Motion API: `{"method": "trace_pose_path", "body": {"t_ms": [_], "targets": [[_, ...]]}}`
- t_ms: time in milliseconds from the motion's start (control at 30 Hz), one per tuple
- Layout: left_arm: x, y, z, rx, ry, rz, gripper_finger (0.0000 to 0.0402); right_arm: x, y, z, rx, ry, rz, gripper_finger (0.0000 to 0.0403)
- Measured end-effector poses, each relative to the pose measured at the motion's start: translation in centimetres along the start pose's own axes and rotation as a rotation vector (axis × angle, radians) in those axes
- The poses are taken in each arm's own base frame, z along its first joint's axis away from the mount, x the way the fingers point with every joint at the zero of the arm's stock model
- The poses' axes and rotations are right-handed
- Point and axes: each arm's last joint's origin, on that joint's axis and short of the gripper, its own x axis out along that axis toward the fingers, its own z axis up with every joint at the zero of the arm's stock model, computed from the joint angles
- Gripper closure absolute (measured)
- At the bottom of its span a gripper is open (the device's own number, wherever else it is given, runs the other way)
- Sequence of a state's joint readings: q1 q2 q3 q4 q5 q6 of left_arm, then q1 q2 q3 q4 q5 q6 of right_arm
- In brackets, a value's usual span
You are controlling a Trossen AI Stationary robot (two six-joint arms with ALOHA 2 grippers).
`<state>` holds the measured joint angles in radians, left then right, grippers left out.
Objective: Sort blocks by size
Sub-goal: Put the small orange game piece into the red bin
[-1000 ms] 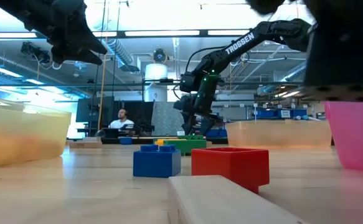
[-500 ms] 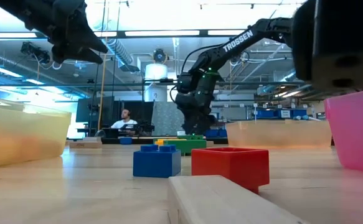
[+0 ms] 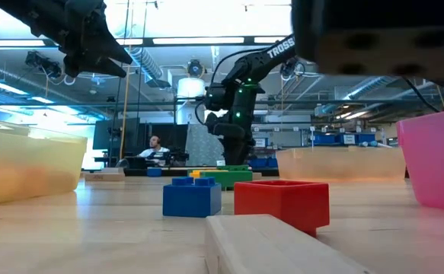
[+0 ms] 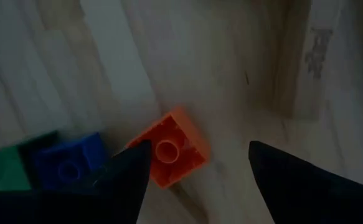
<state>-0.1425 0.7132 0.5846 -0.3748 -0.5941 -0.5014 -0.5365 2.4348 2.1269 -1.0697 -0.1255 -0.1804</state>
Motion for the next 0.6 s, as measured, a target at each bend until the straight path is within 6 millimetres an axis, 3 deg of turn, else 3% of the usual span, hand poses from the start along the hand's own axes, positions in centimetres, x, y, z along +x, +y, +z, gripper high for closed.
{"method": "trace_pose_path", "body": {"t_ms": [167, 400, 600], "targets": [[0.0, -0.01, 0.02, -0.002, -0.002, -0.002, 0.0161, -0.04, -0.27, 0.76, 0.065, -0.075, -0.056, 0.0124], [0.0, 0.0, -0.01, 0.0, 0.001, -0.002, 0.016, -0.32, -0.55, 1.0, 0.189, -0.12, 0.046, 0.0133], [0.0, 0.02, -0.06, 0.004, 0.007, 0.0, 0.016, -0.34, -0.5, 0.78, 0.172, -0.1, 0.07, 0.0139]]}}
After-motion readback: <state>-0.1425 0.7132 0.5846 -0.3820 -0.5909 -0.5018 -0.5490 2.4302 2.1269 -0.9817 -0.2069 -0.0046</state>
